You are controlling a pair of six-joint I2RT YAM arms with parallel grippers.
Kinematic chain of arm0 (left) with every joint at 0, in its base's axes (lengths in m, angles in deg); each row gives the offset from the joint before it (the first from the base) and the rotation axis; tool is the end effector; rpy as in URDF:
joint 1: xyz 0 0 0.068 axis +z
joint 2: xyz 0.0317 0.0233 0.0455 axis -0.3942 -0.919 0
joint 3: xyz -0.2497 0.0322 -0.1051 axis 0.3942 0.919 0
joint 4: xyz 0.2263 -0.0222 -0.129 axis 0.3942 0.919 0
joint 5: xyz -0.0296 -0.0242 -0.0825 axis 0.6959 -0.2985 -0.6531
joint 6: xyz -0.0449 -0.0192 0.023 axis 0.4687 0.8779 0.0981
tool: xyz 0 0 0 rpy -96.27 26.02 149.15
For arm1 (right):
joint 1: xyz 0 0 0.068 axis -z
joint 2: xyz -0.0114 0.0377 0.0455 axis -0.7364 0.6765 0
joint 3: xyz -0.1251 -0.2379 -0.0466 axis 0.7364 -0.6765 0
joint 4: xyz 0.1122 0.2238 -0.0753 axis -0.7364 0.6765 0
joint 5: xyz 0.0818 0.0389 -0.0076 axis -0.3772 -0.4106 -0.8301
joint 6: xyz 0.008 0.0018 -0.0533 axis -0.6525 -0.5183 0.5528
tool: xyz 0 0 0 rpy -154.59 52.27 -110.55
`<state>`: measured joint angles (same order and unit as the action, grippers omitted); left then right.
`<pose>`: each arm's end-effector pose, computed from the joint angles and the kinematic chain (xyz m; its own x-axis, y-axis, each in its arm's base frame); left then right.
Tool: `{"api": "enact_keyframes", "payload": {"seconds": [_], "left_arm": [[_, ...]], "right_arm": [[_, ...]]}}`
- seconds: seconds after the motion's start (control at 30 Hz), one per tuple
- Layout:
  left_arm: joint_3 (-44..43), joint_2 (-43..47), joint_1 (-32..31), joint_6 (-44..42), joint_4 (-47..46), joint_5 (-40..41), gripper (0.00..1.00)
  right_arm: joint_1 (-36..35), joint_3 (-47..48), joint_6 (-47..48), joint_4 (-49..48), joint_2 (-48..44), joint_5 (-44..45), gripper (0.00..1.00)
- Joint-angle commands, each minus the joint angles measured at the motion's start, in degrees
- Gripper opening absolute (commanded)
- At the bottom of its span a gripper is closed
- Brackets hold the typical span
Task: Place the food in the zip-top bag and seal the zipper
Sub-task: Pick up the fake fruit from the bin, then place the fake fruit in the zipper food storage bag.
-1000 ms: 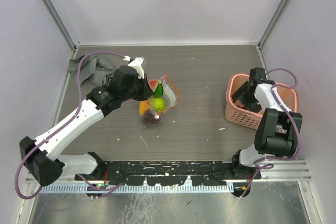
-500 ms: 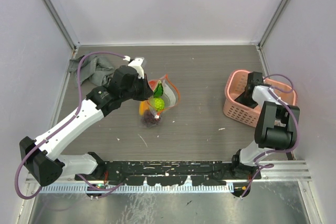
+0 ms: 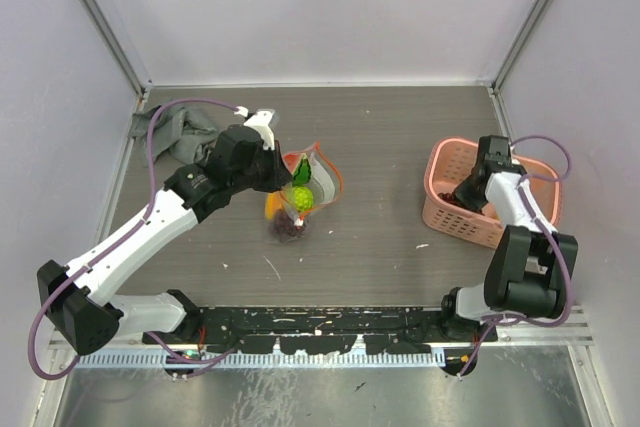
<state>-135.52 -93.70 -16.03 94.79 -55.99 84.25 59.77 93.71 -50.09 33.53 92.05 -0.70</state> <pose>0.2099 -0.1702 0.3506 -0.6576 -0.0611 -0.7509 0.3479 0.8595 -0.3746 0.2633 -0.0620 0.2069 -0.5589 0.7299 -0.3934 0.7405 0.6529 0.1593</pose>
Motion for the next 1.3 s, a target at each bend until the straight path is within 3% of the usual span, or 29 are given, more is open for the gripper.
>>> {"api": "enact_keyframes", "payload": {"seconds": [0.0,0.3,0.63,1.0,1.27], "left_arm": [[-1.4,1.1,0.3,-0.6,-2.4,0.0,0.00],[-1.4,0.9,0.4,-0.5,-2.5,-0.1,0.00],[-1.4,1.0,0.4,-0.5,-2.5,-0.4,0.00],[-1.6,0.7,0.3,-0.7,-2.4,-0.5,0.00],[-1.6,0.5,0.4,-0.7,-2.5,-0.8,0.00]], "right_arm": [[-0.2,2.7,1.3,2.6,-6.7,3.3,0.07],[-2.6,9.1,3.1,6.3,-16.8,10.3,0.05],[-14.9,19.8,5.0,9.4,-21.2,19.5,0.05],[-27.0,27.7,7.5,6.3,-21.1,15.8,0.05],[-34.1,31.7,8.4,2.6,-19.9,7.2,0.05]]}}
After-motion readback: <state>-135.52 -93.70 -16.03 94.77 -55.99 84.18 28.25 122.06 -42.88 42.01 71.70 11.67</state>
